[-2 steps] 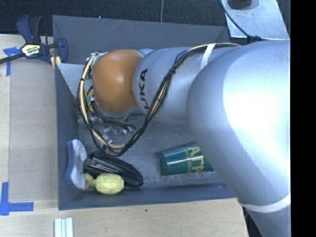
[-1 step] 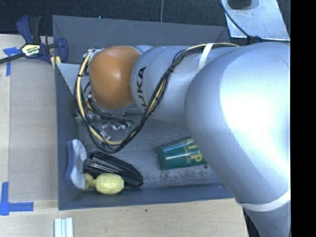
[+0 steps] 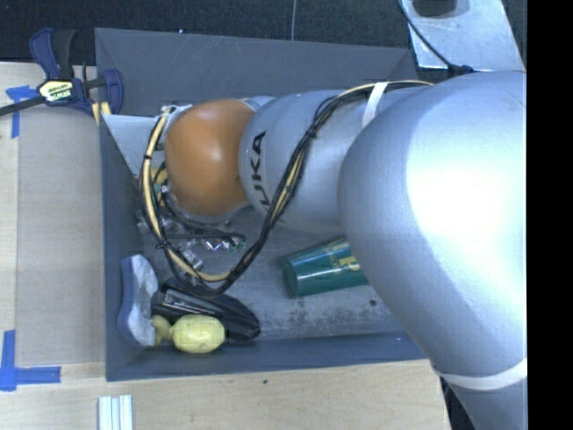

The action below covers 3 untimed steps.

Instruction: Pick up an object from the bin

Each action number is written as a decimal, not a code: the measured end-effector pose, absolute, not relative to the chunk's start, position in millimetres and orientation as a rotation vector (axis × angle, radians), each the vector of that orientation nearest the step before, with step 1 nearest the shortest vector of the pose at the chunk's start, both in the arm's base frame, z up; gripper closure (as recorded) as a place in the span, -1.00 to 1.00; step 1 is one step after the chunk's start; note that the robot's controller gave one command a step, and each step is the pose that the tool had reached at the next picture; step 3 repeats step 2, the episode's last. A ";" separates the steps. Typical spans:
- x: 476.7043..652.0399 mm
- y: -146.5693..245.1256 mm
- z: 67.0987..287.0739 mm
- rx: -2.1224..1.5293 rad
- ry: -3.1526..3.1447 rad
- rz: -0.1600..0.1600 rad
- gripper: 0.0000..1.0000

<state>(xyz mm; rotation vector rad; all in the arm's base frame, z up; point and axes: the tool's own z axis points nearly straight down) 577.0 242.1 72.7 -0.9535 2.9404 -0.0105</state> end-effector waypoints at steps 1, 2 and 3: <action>566.8 242.5 73.7 -0.960 2.937 -0.011 -1.00; 526.6 229.4 76.5 -1.538 2.644 -0.038 1.00; 526.6 229.4 76.5 -1.538 2.644 -0.038 1.00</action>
Offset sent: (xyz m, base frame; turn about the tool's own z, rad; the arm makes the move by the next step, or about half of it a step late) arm -0.0603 -0.0119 -0.0027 -0.4308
